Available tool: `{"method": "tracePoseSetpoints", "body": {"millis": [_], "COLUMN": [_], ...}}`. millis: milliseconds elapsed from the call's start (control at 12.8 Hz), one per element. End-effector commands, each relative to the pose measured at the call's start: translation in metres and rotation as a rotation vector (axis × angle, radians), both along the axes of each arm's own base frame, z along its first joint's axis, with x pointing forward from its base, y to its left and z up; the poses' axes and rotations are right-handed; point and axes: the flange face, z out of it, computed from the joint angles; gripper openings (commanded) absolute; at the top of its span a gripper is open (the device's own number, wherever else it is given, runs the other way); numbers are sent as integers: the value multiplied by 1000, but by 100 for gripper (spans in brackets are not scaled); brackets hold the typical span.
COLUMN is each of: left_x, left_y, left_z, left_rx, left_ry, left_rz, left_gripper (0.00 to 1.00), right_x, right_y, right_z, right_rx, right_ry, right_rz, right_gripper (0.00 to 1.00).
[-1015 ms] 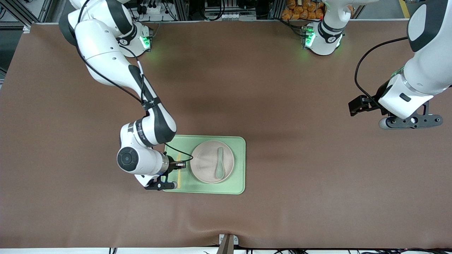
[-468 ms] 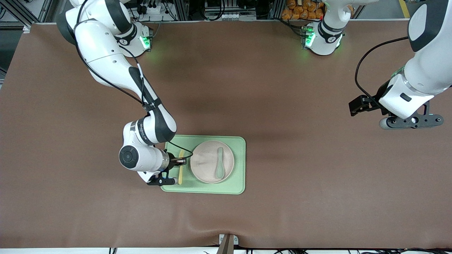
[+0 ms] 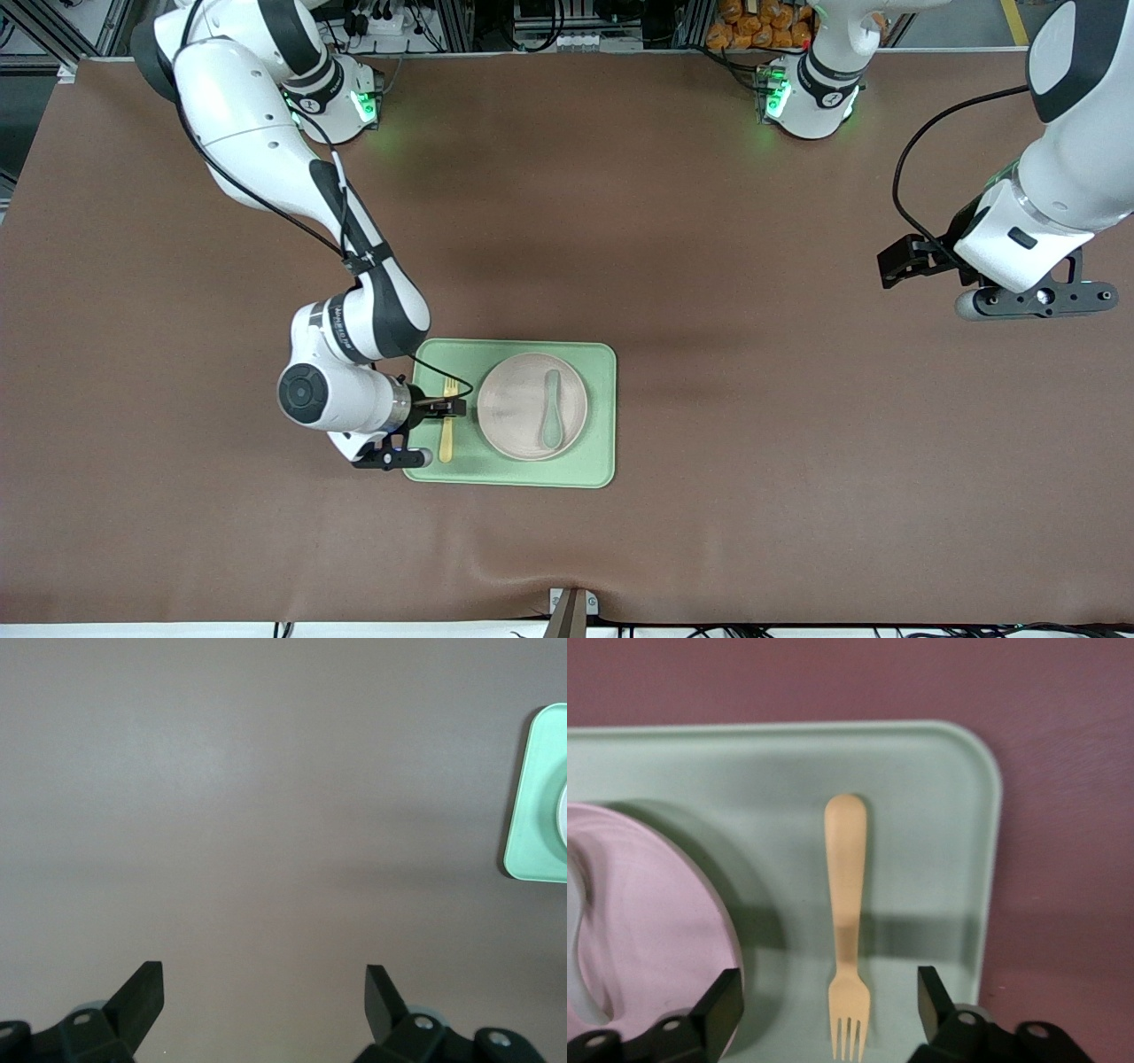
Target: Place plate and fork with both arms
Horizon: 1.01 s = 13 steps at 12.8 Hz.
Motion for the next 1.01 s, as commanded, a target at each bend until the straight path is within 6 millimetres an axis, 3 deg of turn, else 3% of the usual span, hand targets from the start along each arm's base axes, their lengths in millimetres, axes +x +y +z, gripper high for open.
{"method": "tracePoseSetpoints", "body": {"millis": [0,312,546,702,859,937], "left_x": [-8,-7,-8,-17,-22,-21], "left_y": [3,5,6,4,3,3], "left_z": [6,9,9,20,24,24], "left_rx": [-15,-17,-14,-11,-9,-9], "left_ry": [4,-5,-2,-8,-4,-2], "left_rz": [3,8,9,3,-9,-12], "left_gripper": [100,100,100,100,100,100], "right_x": [11,21,13,-2,-14,-17], "right_y": [-38,-98,-139,-156,-185,-189], "right_z": [35,107,191,221,239,246], "right_rx": [-16,-72,-168,-168,-160,-158], "right_ry": [30,46,-45,-41,-34,-33], "right_rz": [-8,-32,-25,-13,-32,-27], "right_gripper": [100,100,100,100,100,100]}}
